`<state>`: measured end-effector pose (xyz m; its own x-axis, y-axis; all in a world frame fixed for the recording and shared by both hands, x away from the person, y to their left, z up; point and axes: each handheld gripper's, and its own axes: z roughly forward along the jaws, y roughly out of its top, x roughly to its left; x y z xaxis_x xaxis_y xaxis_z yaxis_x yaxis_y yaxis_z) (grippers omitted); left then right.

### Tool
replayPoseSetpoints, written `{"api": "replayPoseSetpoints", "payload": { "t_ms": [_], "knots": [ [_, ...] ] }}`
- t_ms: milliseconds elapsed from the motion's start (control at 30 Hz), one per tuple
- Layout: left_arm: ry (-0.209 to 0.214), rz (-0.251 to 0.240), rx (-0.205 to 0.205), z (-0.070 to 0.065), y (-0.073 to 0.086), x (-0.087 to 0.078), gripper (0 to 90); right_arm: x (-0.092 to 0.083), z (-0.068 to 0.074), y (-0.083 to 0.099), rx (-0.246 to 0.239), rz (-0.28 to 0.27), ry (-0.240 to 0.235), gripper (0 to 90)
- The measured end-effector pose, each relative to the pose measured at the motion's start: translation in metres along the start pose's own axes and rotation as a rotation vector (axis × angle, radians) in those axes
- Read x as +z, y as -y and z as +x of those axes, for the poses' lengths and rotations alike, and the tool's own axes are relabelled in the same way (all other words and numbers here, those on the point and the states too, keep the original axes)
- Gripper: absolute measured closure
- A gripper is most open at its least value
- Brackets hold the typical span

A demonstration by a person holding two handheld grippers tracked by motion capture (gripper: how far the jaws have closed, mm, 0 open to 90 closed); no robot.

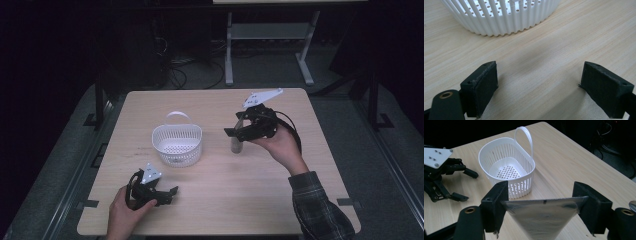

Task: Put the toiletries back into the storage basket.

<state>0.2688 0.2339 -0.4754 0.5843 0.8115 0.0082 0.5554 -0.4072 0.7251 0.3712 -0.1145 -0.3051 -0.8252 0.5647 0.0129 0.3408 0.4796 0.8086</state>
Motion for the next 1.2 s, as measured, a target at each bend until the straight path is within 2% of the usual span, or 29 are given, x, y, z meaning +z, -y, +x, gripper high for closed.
{"api": "replayPoseSetpoints", "payload": {
  "t_ms": [467,1200],
  "knots": [
    [0.002,0.001,0.001,0.0,0.0,0.0,12.8,0.005,0.008,-0.016,-0.023,-0.003,-0.005,29.8],
    [0.003,0.001,0.004,0.0,0.0,0.0,12.8,0.017,0.018,-0.042,-0.055,-0.021,-0.04,29.7]
  ]
}}
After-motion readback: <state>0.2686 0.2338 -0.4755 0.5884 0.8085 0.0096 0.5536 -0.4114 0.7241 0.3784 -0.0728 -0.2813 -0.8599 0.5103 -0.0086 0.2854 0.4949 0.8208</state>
